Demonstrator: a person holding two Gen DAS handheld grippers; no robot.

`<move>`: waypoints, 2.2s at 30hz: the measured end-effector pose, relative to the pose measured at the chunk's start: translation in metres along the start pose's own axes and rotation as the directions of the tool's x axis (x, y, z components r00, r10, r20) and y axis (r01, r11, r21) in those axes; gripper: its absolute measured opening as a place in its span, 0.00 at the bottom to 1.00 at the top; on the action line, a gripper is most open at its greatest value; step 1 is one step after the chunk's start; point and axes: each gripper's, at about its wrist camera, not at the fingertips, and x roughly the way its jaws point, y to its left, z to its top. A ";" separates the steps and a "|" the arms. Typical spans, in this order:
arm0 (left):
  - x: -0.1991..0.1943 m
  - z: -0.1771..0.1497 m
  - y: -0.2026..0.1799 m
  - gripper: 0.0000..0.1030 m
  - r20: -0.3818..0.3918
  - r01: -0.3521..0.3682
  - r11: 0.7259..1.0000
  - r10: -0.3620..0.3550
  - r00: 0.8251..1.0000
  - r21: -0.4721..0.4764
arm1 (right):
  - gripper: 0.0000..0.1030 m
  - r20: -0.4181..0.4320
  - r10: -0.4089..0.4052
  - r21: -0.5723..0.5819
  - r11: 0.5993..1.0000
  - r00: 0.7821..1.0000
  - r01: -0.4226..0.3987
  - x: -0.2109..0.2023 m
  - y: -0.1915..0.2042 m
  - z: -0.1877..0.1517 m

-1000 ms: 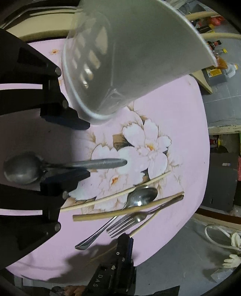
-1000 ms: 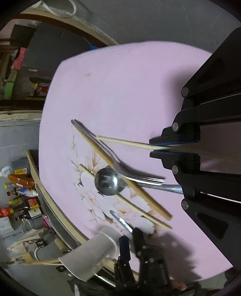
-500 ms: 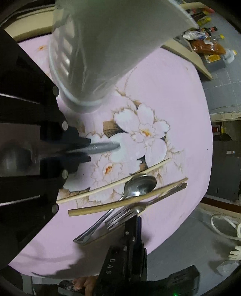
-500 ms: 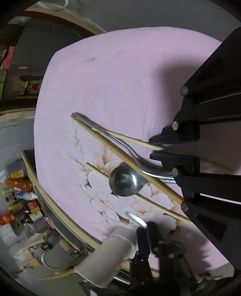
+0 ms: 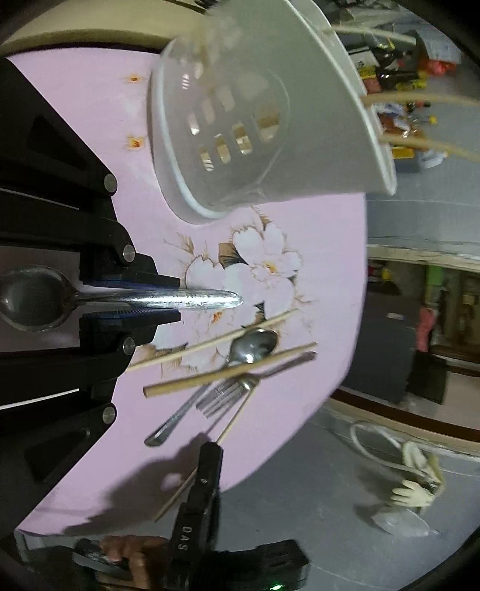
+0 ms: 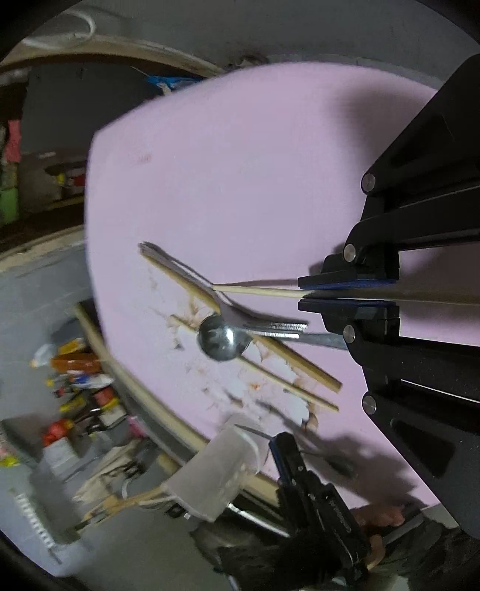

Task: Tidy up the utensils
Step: 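Lift and carry the spoon and chopstick with both tools over the white basket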

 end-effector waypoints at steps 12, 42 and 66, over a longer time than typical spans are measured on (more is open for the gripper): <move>-0.040 -0.009 -0.006 0.07 0.157 -0.002 1.000 0.004 0.988 -0.008 | 0.03 0.233 0.054 -0.051 0.998 0.971 -0.043 -0.024 0.045 -0.014; -0.161 0.068 0.108 0.07 0.393 -0.138 0.959 0.230 0.890 -0.247 | 0.03 0.723 0.279 -0.118 0.951 0.632 -0.285 0.011 0.161 0.084; -0.132 0.076 0.177 0.07 0.458 -0.192 0.928 0.328 0.826 -0.319 | 0.03 0.832 0.168 -0.190 0.982 0.530 -0.013 0.059 0.217 0.073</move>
